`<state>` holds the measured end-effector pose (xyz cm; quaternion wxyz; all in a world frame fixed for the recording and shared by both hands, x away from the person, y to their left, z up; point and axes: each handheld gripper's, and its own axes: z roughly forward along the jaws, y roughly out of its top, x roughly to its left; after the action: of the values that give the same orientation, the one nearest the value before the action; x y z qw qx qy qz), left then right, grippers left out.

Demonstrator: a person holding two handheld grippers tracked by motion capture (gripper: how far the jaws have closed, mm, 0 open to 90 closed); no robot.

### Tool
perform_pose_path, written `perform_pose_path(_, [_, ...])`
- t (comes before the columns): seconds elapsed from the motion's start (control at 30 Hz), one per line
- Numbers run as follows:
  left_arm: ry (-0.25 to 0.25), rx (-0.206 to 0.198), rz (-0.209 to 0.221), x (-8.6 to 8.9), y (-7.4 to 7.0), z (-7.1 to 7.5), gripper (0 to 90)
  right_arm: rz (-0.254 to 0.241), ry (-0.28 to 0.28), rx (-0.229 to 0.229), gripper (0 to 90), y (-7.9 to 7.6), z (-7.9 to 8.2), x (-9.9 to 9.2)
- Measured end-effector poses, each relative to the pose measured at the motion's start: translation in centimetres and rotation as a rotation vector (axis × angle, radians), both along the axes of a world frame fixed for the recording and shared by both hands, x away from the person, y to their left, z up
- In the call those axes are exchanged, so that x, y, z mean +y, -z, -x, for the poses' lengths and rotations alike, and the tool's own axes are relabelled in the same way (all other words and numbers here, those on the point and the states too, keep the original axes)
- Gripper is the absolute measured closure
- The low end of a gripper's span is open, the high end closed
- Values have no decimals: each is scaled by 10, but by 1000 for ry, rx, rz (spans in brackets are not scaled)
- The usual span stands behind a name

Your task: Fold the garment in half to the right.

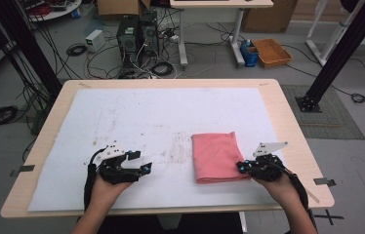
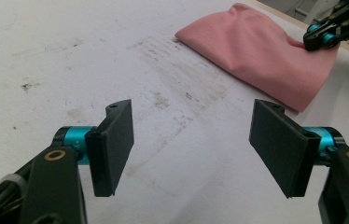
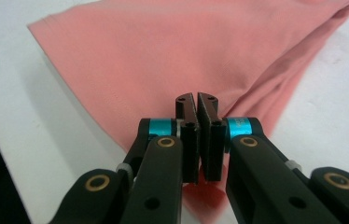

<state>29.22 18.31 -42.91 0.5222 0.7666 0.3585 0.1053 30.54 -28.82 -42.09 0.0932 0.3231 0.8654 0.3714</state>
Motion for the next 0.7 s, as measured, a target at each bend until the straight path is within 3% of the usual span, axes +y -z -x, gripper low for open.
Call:
perform_pose_path(0.13, [0, 1, 1, -1, 0, 0, 308, -12, 11, -16, 879, -5, 4, -8])
perform_pose_path(0.3, [4, -2, 0, -1, -1, 1, 308, -15, 18, 21, 872, 6, 2, -10])
perform_pose_path(0.37, [2, -5, -2, 0, -1, 1, 308, -25, 18, 38, 821, 6, 1, -11])
perform_pose_path(0.5, [0, -3, -1, 1, -1, 0, 308, 2, 8, -6, 722, -5, 3, -11])
perform_pose_path(0.6, [-4, 1, -1, 1, 0, -2, 308, -45, 9, -71, 643, -15, 4, -8])
perform_pose_path(0.7, [-3, -2, -3, 0, -1, -2, 308, -80, -19, -137, 557, -20, 3, 7])
